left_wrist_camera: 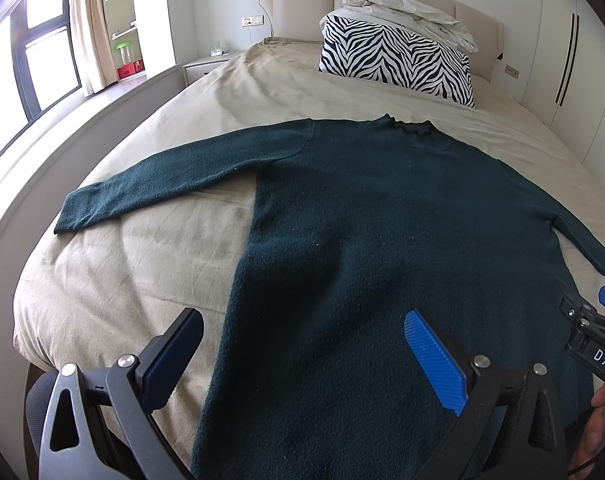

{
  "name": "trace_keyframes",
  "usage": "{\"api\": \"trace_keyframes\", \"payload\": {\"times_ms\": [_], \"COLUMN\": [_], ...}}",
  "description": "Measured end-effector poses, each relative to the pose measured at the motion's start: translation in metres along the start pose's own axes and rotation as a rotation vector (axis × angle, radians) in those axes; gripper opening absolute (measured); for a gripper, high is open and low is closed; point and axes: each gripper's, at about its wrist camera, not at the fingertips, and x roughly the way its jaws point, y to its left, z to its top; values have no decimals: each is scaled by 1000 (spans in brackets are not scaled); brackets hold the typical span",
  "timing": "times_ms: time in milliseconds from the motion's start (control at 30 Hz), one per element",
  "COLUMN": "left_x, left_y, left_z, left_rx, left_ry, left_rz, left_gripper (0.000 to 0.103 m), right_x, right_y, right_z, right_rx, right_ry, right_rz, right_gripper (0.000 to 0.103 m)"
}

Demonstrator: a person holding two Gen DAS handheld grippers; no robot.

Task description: Fold small clothes

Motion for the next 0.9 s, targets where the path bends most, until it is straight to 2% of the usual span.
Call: {"api": "trace_keyframes", "payload": {"times_ms": [567, 900], "left_x": [0, 2], "left_y": [0, 3], "left_z": [0, -3], "left_rx": [-1, -13], "left_ry": [1, 7], "left_rz": [-2, -27], "left_gripper": [103, 103], "right_x": [1, 3], "right_y": [5, 4], "right_z": [-3, 1], "right_rx": [-6, -16], "right_ry": [5, 12], "right_rz": [1, 3], "right_gripper": [103, 103]}}
